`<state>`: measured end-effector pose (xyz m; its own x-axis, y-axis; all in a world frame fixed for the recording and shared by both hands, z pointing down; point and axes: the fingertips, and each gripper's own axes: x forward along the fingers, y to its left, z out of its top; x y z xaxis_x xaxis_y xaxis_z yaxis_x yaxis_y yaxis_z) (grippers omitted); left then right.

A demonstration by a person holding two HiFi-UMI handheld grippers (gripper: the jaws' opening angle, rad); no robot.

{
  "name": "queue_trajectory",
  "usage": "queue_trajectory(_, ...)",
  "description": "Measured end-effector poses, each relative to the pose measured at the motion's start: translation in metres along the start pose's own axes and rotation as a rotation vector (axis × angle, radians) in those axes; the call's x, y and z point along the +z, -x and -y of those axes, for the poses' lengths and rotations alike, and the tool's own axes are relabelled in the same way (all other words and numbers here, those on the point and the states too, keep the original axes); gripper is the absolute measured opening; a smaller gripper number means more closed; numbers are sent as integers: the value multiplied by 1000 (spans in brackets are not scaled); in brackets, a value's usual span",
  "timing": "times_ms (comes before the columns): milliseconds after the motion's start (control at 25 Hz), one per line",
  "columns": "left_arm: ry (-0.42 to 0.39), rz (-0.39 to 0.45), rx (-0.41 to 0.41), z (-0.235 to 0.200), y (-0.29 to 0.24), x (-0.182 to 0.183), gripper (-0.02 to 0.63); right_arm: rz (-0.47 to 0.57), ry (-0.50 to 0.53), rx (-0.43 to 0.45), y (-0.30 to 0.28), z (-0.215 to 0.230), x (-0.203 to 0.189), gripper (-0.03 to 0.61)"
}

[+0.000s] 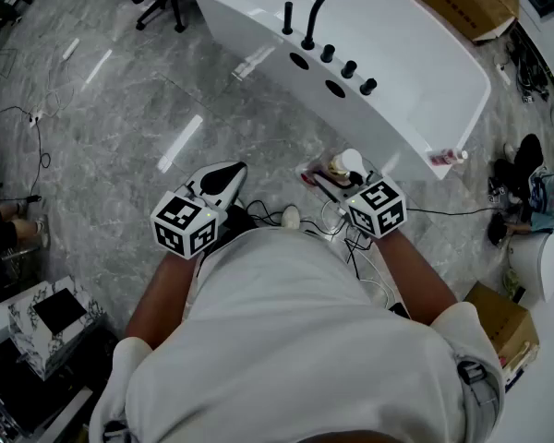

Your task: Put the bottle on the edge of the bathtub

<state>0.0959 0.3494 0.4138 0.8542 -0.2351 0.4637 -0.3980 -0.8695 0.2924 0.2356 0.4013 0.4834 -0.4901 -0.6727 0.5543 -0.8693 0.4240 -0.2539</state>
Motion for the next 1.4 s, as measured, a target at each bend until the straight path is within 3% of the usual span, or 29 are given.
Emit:
queue_trajectory(240,23,36,14,-26,6,5,18,-9,16,-9,-23,10,16,224)
queue_trajectory(440,21,65,-7,-73,8,20,18,-9,4,-33,-63,20,47,222)
queue_trajectory(600,13,86,-28,-125,15,37,18,-12,-54,-72,-104,31,75,224)
queue_trajectory(1040,-36,69,-62,-278,75,67,18,15,-37,-179,-228,54,193,224)
queue_trajectory(1400,59,119,5,-350,107,63,18,10,-22,-213,-304,95,262,224)
